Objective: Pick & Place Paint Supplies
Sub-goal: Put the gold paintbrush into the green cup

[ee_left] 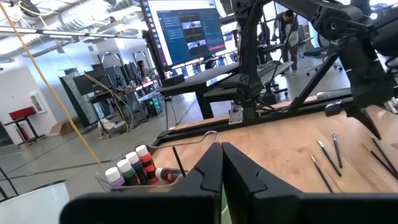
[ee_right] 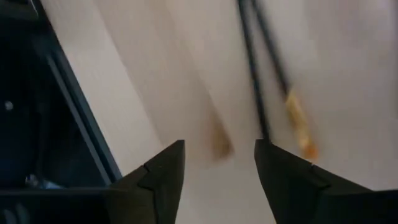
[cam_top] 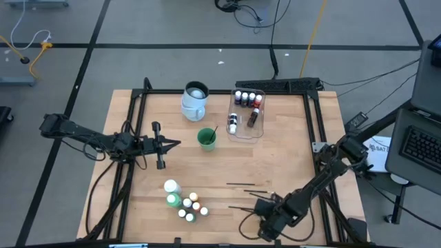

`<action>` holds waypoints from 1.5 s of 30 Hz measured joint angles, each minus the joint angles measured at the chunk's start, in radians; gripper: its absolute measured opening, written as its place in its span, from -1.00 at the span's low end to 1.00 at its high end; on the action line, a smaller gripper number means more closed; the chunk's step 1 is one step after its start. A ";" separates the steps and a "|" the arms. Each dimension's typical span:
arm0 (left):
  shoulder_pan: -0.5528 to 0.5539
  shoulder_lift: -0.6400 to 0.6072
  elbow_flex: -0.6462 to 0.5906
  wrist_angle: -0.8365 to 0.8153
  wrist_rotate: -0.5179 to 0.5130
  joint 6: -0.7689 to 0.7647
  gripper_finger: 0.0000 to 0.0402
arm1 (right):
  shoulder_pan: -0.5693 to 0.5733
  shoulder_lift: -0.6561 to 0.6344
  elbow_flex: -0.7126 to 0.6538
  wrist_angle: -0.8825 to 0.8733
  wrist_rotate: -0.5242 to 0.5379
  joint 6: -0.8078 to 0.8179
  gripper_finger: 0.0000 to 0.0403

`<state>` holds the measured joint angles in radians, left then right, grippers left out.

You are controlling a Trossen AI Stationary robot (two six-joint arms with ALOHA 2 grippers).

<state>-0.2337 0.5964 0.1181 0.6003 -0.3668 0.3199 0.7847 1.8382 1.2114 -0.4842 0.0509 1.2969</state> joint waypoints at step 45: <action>0.000 0.000 -0.001 -0.077 -0.001 -0.058 -0.87 | 0.076 0.008 0.009 -0.454 -0.086 -0.017 -0.17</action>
<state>-0.2340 0.5964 0.1173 0.5235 -0.3676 0.2618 0.8603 1.8465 1.2201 -0.9380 -0.0348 1.2802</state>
